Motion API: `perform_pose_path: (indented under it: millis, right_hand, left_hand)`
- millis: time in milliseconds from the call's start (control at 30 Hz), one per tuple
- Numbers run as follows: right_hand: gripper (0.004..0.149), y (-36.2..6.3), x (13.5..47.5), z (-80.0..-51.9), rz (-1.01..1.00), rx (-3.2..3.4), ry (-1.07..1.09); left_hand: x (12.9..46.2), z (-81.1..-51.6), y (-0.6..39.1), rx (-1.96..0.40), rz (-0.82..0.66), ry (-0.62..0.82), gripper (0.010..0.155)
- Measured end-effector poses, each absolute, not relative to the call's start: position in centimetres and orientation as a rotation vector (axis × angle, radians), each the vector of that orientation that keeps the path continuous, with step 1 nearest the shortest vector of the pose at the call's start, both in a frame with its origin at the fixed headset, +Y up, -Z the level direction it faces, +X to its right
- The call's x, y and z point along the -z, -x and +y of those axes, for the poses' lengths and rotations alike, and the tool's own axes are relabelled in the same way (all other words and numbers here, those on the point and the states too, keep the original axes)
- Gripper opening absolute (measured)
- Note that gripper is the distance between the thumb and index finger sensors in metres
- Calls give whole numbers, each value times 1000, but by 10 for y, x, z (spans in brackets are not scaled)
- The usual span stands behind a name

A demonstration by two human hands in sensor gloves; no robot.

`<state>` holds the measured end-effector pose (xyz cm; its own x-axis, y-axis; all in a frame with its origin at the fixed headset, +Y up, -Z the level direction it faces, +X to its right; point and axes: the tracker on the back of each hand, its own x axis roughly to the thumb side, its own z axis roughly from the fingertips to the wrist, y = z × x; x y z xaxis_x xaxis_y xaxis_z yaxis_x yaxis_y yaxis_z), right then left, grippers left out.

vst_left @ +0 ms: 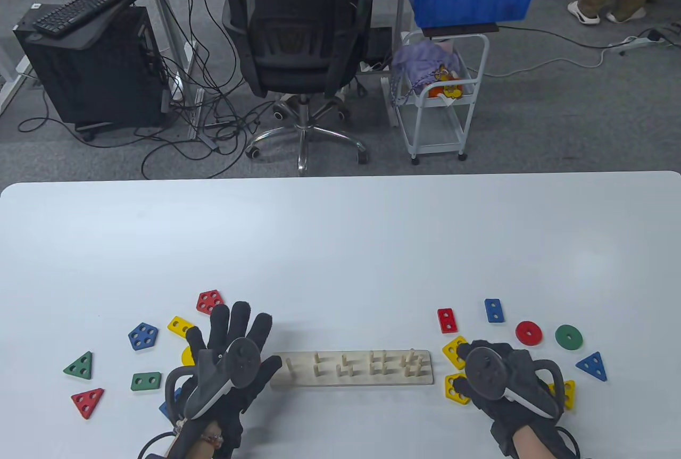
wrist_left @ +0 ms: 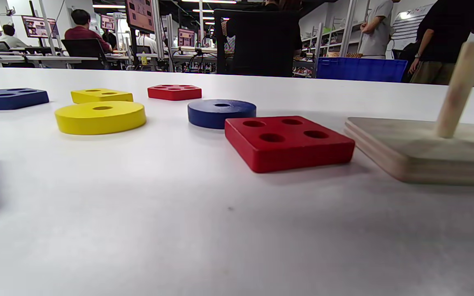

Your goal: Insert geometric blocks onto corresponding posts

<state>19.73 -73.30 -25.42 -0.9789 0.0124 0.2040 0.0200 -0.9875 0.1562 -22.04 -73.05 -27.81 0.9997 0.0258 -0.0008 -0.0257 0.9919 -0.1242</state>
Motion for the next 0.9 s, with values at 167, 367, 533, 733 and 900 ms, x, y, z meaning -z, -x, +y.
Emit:
perform_pose_path:
  millis: [167, 367, 533, 733, 900]
  right_hand:
    - [61, -177, 247, -737, -242, 2906, 293]
    - [61, -172, 249, -748, -293, 2873, 272]
    - [63, -166, 250, -752, -297, 2867, 241]
    - [63, -165, 256, -752, -428, 2863, 226]
    - [69, -168, 258, -756, -413, 2893, 278]
  left_hand:
    - [278, -731, 220, -26, -2, 129, 77]
    - [278, -733, 218, -6, -5, 135, 77]
    - [277, -730, 218, -16, 0, 123, 76]
    - [277, -731, 217, -10, 1, 130, 76]
    - [276, -730, 219, -16, 9, 121, 75]
